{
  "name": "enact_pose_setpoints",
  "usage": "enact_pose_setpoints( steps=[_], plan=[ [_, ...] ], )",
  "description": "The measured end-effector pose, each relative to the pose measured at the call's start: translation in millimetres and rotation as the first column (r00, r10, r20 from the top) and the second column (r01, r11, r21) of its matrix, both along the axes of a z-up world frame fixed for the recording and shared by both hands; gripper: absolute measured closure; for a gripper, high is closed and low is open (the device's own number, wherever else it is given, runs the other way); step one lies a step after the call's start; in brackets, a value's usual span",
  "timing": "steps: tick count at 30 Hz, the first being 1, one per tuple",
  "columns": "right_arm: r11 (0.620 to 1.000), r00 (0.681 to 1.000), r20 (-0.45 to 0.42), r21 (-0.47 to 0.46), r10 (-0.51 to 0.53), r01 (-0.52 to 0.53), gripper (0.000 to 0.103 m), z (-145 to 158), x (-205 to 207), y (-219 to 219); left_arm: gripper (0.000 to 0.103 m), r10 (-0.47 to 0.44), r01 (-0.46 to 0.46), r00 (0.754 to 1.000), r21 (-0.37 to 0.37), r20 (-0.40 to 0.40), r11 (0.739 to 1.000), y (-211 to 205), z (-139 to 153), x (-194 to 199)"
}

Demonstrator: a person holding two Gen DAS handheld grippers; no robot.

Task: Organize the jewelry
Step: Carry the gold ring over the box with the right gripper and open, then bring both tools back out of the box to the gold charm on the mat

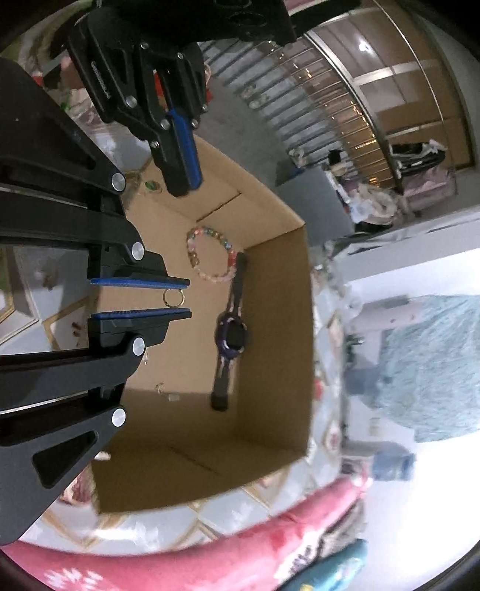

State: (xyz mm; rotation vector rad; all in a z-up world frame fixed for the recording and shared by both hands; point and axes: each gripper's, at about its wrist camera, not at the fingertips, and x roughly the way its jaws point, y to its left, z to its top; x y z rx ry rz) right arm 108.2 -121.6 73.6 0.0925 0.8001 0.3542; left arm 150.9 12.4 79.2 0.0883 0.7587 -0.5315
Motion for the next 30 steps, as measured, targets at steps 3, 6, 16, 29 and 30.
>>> enact_pose_setpoints(
  steps=[3, 6, 16, 29, 30],
  plan=[
    [1.0, 0.999, -0.035, -0.011, -0.008, 0.007, 0.094, -6.3, 14.8, 1.9, 0.093, 0.038, -0.037, 0.999, 0.052, -0.029, 0.998, -3.7, -5.6, 15.6],
    [1.0, 0.999, -0.04, 0.01, -0.012, 0.012, 0.093, -8.5, 20.6, -0.5, 0.093, 0.072, -0.07, 0.997, 0.091, -0.023, 0.993, -6.1, -9.1, 21.7],
    [0.996, 1.0, 0.015, 0.088, -0.01, 0.008, 0.085, 4.1, 11.0, -18.9, 0.086, 0.156, -0.154, 0.988, 0.116, -0.012, 0.981, -0.7, -8.8, 22.5],
    [0.979, 0.976, 0.22, 0.202, -0.006, -0.039, 0.085, 41.1, -45.3, -70.6, 0.085, 0.118, -0.121, 0.989, 0.04, 0.089, 0.992, 8.5, 20.2, -27.4],
    [0.978, 0.971, 0.238, 0.201, 0.005, -0.054, 0.085, 42.3, -55.7, -76.8, 0.085, 0.105, -0.109, 0.99, 0.034, 0.096, 0.993, 9.7, 22.3, -34.1]
  ],
)
